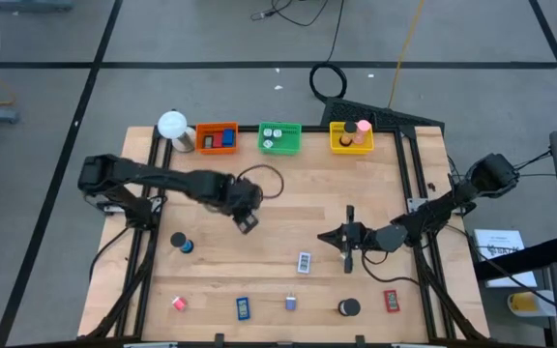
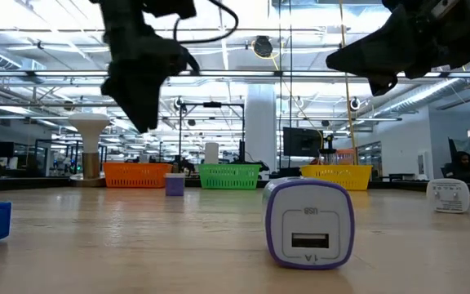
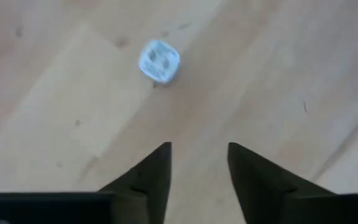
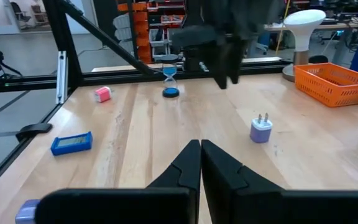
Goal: Pick & Place Office items
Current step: Put the blue charger adapter into the green basket, then adjust the green bin, then put the white digital clock into the orange basket
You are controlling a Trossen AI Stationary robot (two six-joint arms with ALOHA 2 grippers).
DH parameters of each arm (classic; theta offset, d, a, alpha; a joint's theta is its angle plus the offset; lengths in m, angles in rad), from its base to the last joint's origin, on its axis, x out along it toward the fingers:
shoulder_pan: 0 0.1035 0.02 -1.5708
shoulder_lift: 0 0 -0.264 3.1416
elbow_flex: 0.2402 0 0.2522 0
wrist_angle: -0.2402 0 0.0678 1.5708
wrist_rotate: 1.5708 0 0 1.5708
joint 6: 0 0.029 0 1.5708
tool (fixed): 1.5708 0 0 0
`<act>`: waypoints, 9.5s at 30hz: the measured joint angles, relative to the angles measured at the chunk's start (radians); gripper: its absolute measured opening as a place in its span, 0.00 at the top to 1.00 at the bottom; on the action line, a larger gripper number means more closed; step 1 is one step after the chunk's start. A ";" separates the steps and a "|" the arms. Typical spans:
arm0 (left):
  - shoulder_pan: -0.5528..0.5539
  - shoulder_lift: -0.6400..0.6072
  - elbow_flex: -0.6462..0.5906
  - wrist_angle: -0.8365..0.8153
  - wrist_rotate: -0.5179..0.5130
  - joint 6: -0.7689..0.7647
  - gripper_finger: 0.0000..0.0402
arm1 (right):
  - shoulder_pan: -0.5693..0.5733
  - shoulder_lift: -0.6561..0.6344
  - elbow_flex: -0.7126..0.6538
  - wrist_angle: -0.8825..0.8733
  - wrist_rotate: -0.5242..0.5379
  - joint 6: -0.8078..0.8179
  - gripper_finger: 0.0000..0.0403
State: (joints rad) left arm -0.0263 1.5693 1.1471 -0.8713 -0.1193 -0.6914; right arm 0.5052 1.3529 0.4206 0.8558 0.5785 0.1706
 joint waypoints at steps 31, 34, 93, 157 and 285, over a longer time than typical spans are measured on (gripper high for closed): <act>0.105 0.102 -0.013 0.163 -0.019 0.386 0.35 | 0.001 0.000 0.001 -0.021 -0.003 0.000 0.99; 0.136 0.130 -0.013 0.168 -0.023 0.421 0.31 | 0.001 0.000 0.000 -0.022 -0.003 0.000 0.99; 0.521 0.389 0.480 0.220 0.104 0.128 0.66 | -0.367 -0.005 -0.031 0.030 -0.136 -0.124 0.99; 0.579 0.656 0.629 0.154 0.018 -0.016 0.63 | -0.379 -0.006 -0.031 0.075 -0.192 -0.044 0.99; 0.115 -0.096 -0.956 2.059 -0.196 0.508 0.95 | -0.333 -0.011 0.050 -0.287 -0.209 0.201 0.99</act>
State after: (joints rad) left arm 0.0883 1.4731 0.1906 1.1876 -0.3157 -0.1834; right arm 0.1719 1.3422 0.4706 0.5689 0.3694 0.3715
